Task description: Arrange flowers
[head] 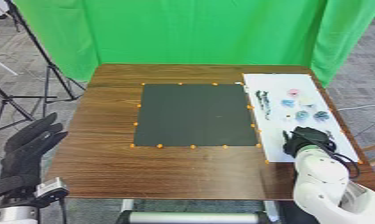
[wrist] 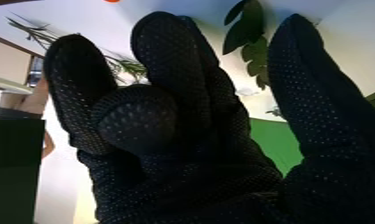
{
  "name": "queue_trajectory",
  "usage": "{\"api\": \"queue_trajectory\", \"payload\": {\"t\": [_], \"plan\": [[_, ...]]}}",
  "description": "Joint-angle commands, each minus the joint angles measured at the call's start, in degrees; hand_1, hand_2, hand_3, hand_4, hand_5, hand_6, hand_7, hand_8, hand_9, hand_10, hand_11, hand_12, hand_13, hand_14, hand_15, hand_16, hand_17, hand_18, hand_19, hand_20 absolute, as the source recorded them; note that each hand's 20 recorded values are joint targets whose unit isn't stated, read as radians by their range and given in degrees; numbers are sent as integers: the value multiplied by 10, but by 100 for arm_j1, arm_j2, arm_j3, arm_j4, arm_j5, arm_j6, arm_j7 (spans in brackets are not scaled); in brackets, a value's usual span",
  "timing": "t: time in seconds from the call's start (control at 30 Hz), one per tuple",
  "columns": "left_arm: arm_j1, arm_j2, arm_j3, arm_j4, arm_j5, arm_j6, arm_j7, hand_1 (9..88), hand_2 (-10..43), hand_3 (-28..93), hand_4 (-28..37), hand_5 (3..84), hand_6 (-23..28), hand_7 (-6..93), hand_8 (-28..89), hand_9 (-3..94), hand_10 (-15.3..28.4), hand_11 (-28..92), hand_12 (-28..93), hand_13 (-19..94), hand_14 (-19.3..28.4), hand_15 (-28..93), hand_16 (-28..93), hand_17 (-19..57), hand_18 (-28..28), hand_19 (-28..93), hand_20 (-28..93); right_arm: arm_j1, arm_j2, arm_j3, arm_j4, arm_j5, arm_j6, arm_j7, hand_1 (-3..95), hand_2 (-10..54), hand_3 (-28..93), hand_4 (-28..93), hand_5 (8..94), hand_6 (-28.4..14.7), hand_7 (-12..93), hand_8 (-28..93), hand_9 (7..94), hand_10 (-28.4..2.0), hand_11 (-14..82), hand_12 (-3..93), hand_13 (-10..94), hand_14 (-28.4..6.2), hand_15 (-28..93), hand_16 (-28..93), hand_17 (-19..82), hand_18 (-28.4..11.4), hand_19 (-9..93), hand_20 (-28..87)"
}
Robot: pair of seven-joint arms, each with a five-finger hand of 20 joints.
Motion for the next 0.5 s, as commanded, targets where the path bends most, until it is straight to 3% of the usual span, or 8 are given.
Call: {"api": "queue_trajectory", "payload": {"t": [0.03, 0.2, 0.37, 0.5], "plan": [[-30, -135, -43, 9, 132, -126, -129, 260, 61, 826, -201, 379, 88, 165, -114, 330, 194, 367, 58, 227, 261, 632, -175, -99, 212, 589, 17, -310, -217, -429, 595, 227, -186, 28, 361, -35, 715, -202, 717, -99, 322, -73, 792, -177, 464, 235, 825, -74, 700, 219, 586, -175, 932, -219], [-31, -184, -76, 10, 183, -158, -163, 261, 61, 827, -200, 380, 88, 166, -114, 330, 194, 367, 58, 227, 261, 632, -174, -99, 212, 589, 17, -308, -290, -463, 663, 220, -237, 2, 377, -47, 721, -209, 730, -86, 343, -74, 804, -170, 471, 237, 835, -70, 697, 219, 592, -168, 932, -226], [-51, -209, -69, 12, 214, -175, -178, 262, 64, 826, -198, 380, 88, 167, -115, 330, 194, 367, 57, 227, 261, 632, -174, -99, 212, 589, 17, -319, -374, -466, 718, 242, -285, -18, 407, -62, 721, -235, 747, -74, 330, 94, 824, -159, 467, 239, 846, -65, 694, 219, 598, -159, 932, -239], [-40, -222, -83, 6, 215, -176, -186, 263, 64, 826, -197, 380, 88, 166, -115, 329, 194, 367, 57, 227, 261, 632, -174, -99, 212, 589, 17, -325, -413, -472, 728, 178, -306, -96, 437, -63, 712, -244, 771, -61, 319, 150, 836, -152, 465, 241, 855, -62, 690, 220, 596, -159, 932, -232]]}}
